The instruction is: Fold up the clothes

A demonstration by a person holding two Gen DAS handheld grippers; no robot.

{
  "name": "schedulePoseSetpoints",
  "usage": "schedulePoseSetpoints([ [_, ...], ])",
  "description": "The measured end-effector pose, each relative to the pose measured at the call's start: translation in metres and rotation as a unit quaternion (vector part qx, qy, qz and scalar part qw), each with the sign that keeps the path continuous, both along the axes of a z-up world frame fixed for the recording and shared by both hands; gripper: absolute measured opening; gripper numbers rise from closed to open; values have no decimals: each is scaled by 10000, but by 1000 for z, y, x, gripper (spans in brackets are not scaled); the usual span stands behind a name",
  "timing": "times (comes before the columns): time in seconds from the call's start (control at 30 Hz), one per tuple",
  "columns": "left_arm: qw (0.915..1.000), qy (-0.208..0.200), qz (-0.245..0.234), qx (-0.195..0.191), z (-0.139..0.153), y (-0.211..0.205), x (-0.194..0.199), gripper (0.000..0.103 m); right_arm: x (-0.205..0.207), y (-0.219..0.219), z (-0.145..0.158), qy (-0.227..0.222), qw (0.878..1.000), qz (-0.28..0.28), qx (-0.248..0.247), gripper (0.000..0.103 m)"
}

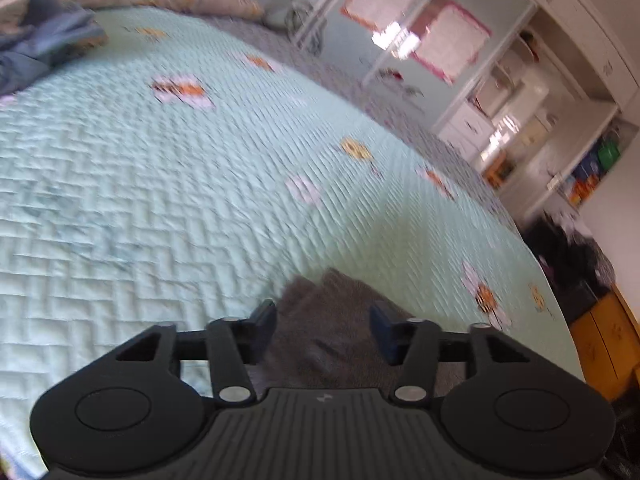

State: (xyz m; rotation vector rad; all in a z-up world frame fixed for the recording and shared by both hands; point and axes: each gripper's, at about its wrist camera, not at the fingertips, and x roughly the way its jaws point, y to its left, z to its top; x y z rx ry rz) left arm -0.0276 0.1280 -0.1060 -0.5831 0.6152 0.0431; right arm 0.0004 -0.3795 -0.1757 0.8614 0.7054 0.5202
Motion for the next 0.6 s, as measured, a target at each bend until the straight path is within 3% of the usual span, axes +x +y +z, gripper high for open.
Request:
schedulePoseSetpoints([
  [0.07, 9996, -60, 268, 29, 1, 4, -16, 62, -16, -1, 4, -169, 9996, 127, -186, 58],
  [0.23, 9945, 62, 850, -613, -12, 21, -44, 65, -30, -5, 1, -246, 9992, 83, -309, 62],
  [0.43, 9885, 332, 939, -1138, -26, 27, -44, 75, -45, -7, -4, -275, 9984, 118, -485, 61],
  [0.6, 9883, 345, 919, -1169, -30, 21, -41, 84, -48, -5, -5, -278, 9986, 86, -447, 61],
])
